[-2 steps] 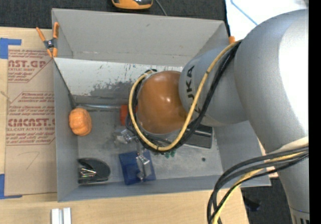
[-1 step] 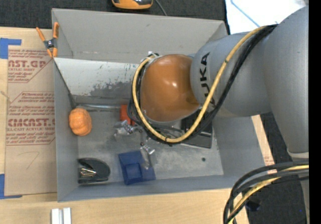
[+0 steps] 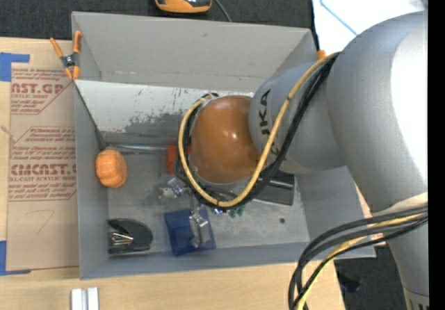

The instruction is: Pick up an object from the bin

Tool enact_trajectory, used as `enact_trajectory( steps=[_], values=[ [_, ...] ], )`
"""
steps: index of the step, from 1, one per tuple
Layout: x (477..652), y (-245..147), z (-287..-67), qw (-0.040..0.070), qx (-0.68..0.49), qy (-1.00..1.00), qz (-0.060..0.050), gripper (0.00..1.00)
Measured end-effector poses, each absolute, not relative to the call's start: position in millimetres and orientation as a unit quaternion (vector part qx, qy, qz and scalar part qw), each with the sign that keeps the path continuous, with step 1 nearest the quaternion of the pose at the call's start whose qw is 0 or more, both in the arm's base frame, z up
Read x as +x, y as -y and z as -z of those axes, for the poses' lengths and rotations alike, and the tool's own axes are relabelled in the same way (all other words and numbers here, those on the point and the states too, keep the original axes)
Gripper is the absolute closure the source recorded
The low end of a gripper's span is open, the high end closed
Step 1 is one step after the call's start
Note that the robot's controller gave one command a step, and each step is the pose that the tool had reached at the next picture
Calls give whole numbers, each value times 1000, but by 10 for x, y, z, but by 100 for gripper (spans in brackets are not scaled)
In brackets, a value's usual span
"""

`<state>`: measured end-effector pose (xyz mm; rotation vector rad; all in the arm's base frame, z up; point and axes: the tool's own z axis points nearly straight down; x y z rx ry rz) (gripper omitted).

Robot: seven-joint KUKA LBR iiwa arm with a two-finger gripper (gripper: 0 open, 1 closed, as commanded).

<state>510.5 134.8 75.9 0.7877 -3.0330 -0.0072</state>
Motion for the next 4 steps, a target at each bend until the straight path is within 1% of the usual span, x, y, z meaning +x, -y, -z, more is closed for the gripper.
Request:
enact_trajectory(
  steps=[1,2,3,4],
  values=[
    [4944,-1490,-705,-6,557,830,0,0],
    [5096,-1362,-752,4,258,966,3,100],
    [5100,-1361,-754,4,259,966,3,100],
    [5087,-1361,-950,6,259,966,3,100]
  ],
)
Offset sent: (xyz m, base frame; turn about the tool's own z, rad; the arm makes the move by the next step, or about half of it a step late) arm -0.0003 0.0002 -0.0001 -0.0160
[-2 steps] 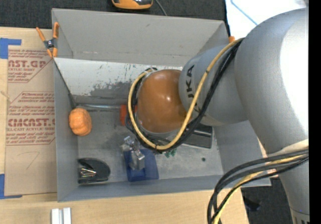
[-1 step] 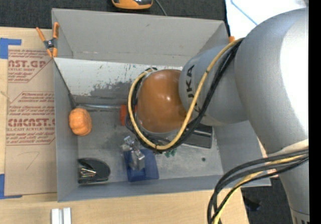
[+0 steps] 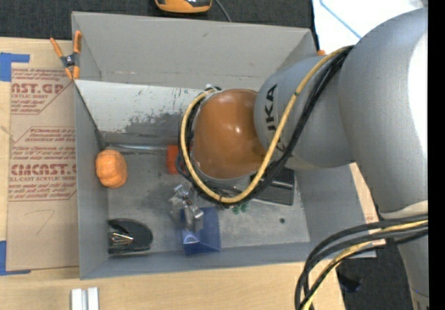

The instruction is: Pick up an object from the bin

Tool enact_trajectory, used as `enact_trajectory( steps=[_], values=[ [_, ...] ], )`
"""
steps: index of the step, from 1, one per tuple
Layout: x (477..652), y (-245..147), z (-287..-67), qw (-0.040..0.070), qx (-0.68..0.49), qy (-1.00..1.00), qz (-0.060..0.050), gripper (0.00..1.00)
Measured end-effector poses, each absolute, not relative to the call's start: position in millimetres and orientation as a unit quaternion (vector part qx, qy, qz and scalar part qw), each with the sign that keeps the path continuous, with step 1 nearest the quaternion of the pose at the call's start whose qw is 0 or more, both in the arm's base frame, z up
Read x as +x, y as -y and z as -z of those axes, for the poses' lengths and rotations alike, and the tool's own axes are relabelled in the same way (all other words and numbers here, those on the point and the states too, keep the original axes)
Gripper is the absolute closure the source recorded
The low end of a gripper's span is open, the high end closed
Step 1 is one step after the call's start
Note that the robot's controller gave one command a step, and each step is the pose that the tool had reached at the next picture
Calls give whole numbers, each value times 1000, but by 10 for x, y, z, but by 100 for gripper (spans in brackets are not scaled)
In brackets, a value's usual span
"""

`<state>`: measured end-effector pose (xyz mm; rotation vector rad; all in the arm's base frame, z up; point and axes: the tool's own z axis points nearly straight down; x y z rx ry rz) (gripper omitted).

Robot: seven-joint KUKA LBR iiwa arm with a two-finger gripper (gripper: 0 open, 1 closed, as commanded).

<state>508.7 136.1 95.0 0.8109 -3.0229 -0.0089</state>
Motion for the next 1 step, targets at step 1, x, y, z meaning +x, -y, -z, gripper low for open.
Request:
enact_trajectory(
  steps=[1],
  values=[
    [5085,-1368,-1222,6,259,966,3,100]
  ],
)
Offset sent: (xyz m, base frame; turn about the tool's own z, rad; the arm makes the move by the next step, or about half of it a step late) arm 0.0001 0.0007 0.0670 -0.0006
